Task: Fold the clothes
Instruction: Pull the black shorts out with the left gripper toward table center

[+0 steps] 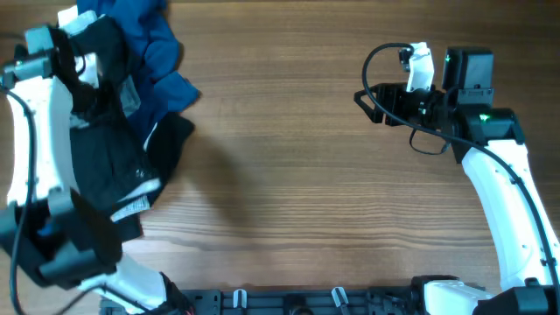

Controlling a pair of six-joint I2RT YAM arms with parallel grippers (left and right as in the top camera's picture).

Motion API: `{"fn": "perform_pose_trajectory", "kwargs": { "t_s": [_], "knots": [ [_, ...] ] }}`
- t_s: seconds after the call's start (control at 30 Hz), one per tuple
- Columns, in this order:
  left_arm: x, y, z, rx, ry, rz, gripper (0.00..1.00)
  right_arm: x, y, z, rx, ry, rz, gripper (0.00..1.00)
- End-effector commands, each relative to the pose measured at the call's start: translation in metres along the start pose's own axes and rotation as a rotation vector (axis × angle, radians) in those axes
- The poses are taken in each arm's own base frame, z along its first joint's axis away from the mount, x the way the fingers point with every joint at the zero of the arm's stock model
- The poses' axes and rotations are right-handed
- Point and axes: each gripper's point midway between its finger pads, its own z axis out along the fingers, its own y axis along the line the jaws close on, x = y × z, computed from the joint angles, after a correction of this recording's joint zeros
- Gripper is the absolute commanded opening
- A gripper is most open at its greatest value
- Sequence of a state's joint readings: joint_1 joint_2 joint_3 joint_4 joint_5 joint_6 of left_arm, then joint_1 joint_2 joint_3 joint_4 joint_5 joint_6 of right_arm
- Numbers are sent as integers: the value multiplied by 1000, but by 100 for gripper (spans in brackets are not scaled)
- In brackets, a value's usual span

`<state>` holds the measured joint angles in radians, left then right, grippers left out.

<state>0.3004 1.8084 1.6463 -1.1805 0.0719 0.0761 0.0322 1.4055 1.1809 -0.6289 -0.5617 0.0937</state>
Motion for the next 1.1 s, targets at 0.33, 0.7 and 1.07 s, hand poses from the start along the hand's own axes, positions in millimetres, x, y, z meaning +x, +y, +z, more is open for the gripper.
{"fn": "perform_pose_trajectory", "kwargs": {
  "t_s": [0.33,0.7,1.07],
  "knots": [
    [16,-225,-101,482,-253,403,4,-58,-1,-95,39,-232,63,66],
    [75,-404,-8,636,-166,656,4,-53,-39,-181,215,-389,181,71],
    [70,-431,-42,733,-223,585,4,-51,-51,-183,257,-385,204,72]
  ]
}}
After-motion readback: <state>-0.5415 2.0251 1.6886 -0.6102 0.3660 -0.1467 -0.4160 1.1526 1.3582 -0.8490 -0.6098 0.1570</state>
